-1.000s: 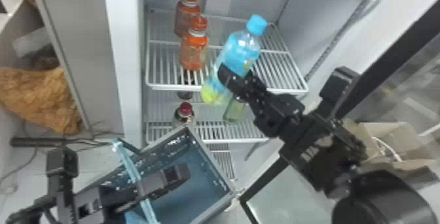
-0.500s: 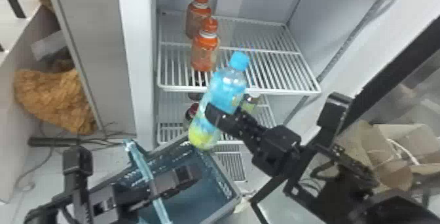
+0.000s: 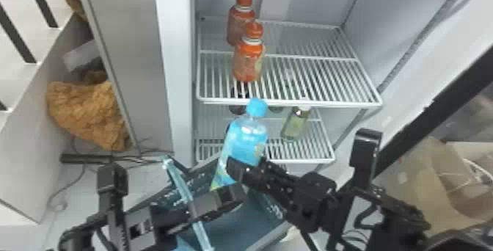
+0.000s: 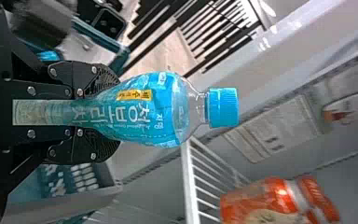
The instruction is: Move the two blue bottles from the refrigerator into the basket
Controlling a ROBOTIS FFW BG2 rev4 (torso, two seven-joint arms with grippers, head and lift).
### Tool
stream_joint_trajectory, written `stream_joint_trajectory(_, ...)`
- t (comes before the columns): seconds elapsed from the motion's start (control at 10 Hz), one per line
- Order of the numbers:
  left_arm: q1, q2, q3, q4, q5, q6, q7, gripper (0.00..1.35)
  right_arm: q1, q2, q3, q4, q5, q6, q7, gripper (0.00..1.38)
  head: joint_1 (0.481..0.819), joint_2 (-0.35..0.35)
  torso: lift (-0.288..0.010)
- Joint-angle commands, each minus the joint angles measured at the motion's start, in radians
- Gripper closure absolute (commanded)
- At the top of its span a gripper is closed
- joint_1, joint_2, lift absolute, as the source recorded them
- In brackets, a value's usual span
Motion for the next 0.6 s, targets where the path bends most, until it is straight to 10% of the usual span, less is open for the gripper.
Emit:
stream_joint_trajectory(0.0, -0.004, 0.000, 0.000, 0.000, 0.003, -0.005, 0.000, 1.20, 0.008, -0.007, 0.009, 0.013, 0.010, 0.017, 0.005, 1.27, 0.695, -0.175, -0.010)
stream_joint_trajectory(0.1, -0.004, 0.000, 0.000, 0.000, 0.003, -0.005, 0.000, 1.20, 0.006, -0.009, 0.011, 0.037, 0.006, 0.034, 0.022, 1.03, 0.695, -0.171, -0.010)
stream_joint_trajectory(0.3, -0.001, 0.000, 0.000, 0.000, 0.005, -0.005, 0.000, 1.20, 0.003, -0.011, 0.013, 0.054, 0.000, 0.037, 0.033, 0.10, 0.695, -0.165, -0.010)
stream_joint_trajectory(0.5, -0.004, 0.000, 0.000, 0.000, 0.005, -0.005, 0.000, 1.20, 0.003, -0.009, 0.001, 0.052, -0.002, 0.034, 0.040, 0.13, 0.695, -0.164, -0.010)
